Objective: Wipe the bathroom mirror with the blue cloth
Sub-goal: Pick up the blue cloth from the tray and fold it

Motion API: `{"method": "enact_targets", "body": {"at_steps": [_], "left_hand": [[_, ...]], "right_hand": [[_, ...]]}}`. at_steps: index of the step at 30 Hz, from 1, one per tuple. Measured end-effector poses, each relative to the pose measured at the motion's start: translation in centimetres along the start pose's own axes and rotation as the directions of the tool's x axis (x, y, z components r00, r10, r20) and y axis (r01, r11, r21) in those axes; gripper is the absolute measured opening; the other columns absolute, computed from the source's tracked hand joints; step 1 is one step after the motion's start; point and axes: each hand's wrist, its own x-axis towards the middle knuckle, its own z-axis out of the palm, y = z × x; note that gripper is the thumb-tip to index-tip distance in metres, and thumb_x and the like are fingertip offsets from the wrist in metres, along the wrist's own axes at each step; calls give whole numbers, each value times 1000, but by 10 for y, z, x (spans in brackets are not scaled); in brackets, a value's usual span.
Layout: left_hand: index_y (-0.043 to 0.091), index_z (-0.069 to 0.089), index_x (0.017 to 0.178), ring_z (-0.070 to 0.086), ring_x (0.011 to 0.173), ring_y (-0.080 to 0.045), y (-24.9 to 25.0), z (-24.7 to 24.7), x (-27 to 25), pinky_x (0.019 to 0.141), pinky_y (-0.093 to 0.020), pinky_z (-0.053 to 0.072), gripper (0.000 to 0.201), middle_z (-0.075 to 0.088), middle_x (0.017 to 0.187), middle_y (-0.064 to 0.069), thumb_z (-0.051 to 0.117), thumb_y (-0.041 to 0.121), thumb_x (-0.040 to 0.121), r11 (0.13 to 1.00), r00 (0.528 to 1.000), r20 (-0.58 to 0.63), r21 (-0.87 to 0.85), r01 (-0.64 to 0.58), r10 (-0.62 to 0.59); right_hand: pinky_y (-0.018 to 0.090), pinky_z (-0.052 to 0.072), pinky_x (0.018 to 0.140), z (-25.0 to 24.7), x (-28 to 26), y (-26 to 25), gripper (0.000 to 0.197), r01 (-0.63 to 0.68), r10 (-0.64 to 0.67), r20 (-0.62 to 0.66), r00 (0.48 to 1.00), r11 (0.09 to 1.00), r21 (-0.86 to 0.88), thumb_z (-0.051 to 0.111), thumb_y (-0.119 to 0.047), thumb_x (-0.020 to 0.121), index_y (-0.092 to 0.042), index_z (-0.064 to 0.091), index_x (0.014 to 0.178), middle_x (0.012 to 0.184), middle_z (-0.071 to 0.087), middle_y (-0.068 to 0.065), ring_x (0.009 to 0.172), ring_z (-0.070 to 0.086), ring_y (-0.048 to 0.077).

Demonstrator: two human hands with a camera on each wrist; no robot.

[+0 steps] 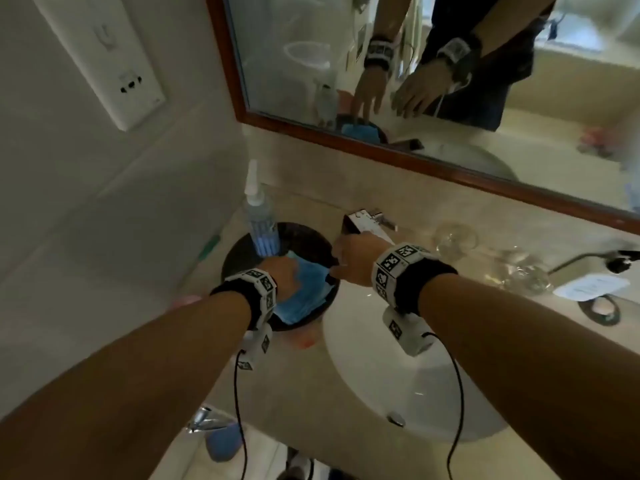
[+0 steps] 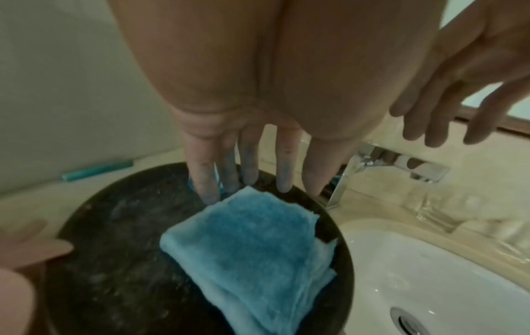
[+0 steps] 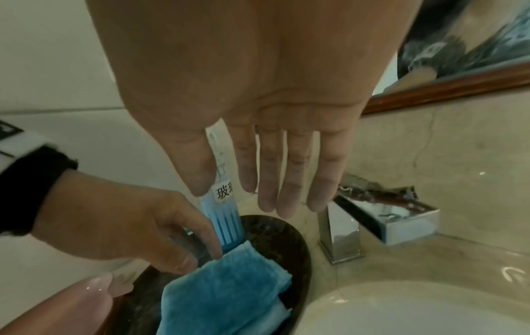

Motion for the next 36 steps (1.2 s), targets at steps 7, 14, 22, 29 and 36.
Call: {"method": "enact_targets", "body": {"at_steps": [7, 14, 22, 29, 36], "left_hand": [[14, 54, 132, 57, 116, -32, -25, 26, 47, 98, -38, 49, 38, 54, 132, -14, 53, 23, 96, 995, 994, 50, -17, 97, -96], [0, 11, 152, 62, 107, -37, -28, 31, 64, 85, -41, 54, 73, 55, 127, -24, 53, 12, 94, 980, 984, -20, -98, 174, -177], [13, 61, 88, 64, 84, -27, -13, 7, 55, 71, -30, 51, 11, 68, 95, -11, 61, 24, 87, 943, 999, -37, -332, -9, -4], [15, 67, 84, 60, 80, -24, 36, -57, 8, 68, -30, 45, 8, 64, 82, -7, 63, 8, 84, 865, 967, -183, -440, -241, 177], [8, 69, 89, 65, 82, -31, 120, -129, -45, 71, -42, 55, 28, 71, 84, -13, 63, 22, 65, 800, 853, -476, -416, -432, 213]], "right_hand": [[31, 50, 69, 21, 47, -9, 41, -17, 16, 99, 995, 1000, 13, 59, -44, 88, -18, 54, 120, 92, 59, 2, 79, 58, 24], [39, 56, 81, 34, 66, -5, 43, -74, 69, 119, 990, 997, 31, 61, -49, 85, -22, 55, 117, 103, 65, 4, 88, 63, 25], [39, 53, 86, 24, 60, -2, 49, -89, 85, 97, 992, 995, 42, 66, -41, 83, -19, 50, 124, 111, 64, 6, 97, 61, 26], [31, 45, 91, -24, 19, 7, 77, -42, 86, -174, 981, 969, 242, 82, -34, 69, -17, 46, 135, 122, 54, 2, 116, 54, 25], [30, 47, 79, -83, -60, 49, 36, 30, 154, -418, 895, 915, 402, 74, -31, 81, -13, 65, 112, 106, 68, 11, 98, 63, 27]]}}
